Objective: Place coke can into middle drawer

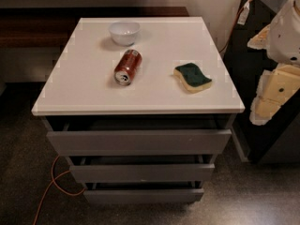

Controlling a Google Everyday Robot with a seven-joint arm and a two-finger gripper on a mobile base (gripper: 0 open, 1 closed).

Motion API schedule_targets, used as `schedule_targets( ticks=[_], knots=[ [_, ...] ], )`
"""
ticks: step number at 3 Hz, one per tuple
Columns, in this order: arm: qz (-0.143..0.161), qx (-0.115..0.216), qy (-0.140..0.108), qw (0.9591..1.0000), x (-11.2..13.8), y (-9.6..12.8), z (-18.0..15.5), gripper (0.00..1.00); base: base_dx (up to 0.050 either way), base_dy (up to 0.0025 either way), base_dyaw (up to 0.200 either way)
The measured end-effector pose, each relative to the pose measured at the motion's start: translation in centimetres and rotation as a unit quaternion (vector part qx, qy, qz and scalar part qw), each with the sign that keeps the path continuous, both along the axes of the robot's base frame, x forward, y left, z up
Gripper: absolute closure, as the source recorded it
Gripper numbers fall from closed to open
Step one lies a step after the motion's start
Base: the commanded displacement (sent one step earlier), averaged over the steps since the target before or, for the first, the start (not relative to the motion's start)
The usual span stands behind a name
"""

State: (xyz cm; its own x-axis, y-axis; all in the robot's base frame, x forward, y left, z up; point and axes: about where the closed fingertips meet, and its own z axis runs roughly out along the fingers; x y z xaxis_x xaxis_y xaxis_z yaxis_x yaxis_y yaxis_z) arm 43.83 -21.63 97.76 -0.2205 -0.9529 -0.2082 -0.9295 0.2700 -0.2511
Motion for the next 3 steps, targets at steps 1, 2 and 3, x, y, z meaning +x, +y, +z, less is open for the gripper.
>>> schedule_targets(
  ticks=[1,2,3],
  knots=[
    [0.0,0.0,0.0,1.0,0.0,0.0,0.0,0.0,-0.05,0.0,0.0],
    [0.0,0.0,0.0,1.0,0.0,0.0,0.0,0.0,-0.049,0.00006,0.0],
    [0.0,0.0,0.0,1.0,0.0,0.0,0.01,0.0,0.0,0.0,0.0]
  ],
)
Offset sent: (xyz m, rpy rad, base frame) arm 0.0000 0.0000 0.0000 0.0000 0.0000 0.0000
